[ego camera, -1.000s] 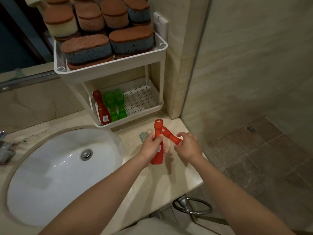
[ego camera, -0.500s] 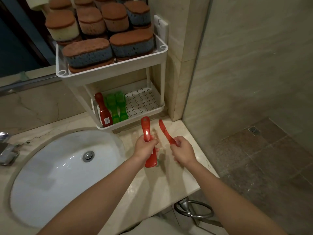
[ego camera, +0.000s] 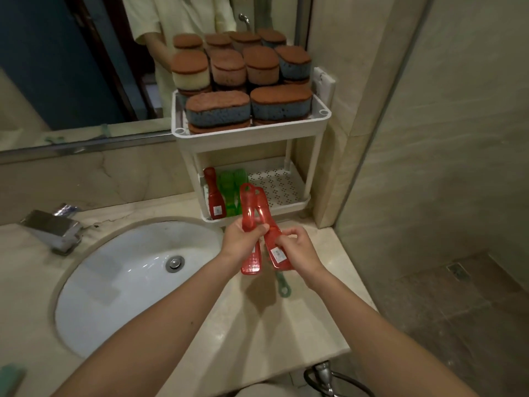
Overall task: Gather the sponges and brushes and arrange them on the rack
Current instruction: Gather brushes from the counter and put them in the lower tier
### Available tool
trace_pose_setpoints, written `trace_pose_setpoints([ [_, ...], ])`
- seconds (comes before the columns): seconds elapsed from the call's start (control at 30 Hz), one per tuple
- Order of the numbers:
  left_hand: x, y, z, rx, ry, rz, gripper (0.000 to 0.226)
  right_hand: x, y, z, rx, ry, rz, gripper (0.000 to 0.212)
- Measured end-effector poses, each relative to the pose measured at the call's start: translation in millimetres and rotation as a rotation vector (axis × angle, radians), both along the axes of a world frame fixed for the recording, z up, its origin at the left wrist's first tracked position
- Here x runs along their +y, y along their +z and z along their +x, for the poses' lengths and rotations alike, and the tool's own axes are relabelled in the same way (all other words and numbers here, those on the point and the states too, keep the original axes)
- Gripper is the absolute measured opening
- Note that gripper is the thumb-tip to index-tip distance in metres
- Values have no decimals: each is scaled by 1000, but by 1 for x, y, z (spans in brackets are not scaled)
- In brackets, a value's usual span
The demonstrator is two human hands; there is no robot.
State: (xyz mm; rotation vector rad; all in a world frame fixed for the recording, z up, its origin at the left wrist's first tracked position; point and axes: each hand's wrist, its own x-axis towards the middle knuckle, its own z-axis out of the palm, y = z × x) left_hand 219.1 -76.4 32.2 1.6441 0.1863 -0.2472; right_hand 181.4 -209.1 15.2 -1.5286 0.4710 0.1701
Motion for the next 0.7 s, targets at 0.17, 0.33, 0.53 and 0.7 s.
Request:
trace_pose_setpoints([
  [0.17, 16, 8, 14, -81, 92, 26, 14, 6, 3, 7, -117, 58, -291, 15],
  [0.33, 29, 12, 20, -117, 146, 73, 17, 13, 13, 18, -127, 129, -318, 14],
  [0.53, 41, 15, 28, -56, 146, 21, 16, 24, 23, 32, -21, 176, -277, 13],
  [0.7, 53, 15, 35, -84, 88, 99, 9, 31, 27, 54, 42, 125, -241, 13],
])
